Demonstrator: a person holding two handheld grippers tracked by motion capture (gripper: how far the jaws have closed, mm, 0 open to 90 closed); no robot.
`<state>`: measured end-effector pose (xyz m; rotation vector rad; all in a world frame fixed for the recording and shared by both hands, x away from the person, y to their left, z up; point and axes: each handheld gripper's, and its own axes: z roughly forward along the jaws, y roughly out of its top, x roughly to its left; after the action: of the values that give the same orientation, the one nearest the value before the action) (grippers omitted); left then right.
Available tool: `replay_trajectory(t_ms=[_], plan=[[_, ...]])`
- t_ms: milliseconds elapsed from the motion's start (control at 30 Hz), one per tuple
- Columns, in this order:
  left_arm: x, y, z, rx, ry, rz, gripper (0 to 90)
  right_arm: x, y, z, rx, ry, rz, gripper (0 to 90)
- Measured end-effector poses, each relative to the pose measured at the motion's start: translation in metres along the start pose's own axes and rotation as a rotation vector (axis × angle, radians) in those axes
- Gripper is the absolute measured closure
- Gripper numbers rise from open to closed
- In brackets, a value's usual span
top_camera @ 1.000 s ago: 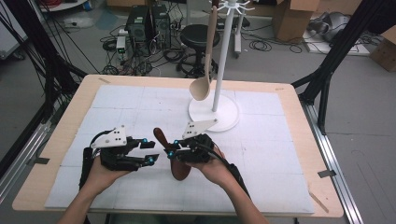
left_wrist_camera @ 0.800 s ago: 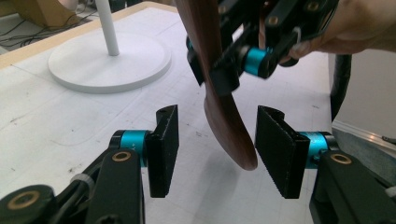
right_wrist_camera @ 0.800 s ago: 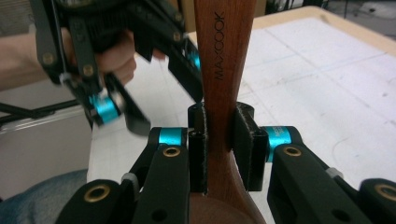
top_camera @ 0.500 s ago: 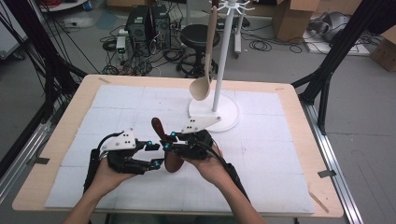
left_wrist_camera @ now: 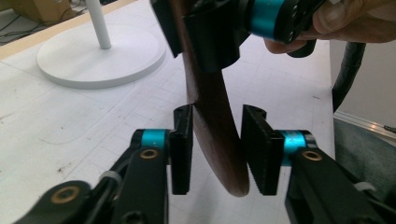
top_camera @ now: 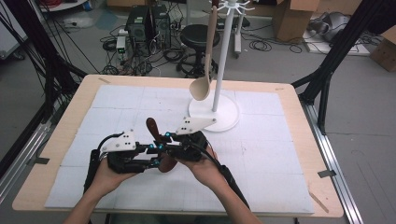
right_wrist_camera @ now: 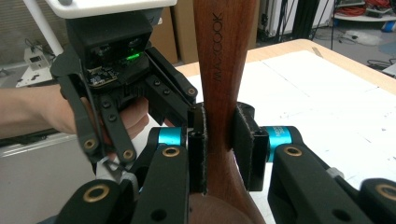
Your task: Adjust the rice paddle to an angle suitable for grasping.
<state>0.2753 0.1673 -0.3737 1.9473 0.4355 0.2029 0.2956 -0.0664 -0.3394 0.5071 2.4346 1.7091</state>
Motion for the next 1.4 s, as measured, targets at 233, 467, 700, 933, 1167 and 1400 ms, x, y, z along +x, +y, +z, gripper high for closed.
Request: replay_trajectory(t_ms=[233,467,700,933,1167,1400], plan=[[0.001,-0.001,-0.001,-0.010,-0.007,-0.003,76.8,-0.004,-0.004,-0.009,-0.004,0.040,0.007,75.5],[0.001,-0.002,0.000,0.005,-0.045,0.021,77.1,-0.012,-0.011,-0.012,-0.023,0.131,0.021,74.6],[0.001,-0.002,-0.001,-0.004,-0.040,0.010,76.6,-0.013,-0.013,-0.011,-0.019,0.130,0.016,76.4],[0.006,-0.003,-0.005,-0.014,-0.009,-0.017,66.6,-0.018,-0.015,-0.016,-0.019,0.053,0.028,76.7],[0.008,-0.003,-0.007,-0.018,-0.002,-0.025,65.1,-0.027,-0.020,-0.026,-0.016,-0.028,0.057,76.7],[0.009,-0.003,-0.010,-0.025,0.008,-0.032,62.7,-0.038,-0.027,-0.038,-0.002,-0.067,0.082,76.7]])
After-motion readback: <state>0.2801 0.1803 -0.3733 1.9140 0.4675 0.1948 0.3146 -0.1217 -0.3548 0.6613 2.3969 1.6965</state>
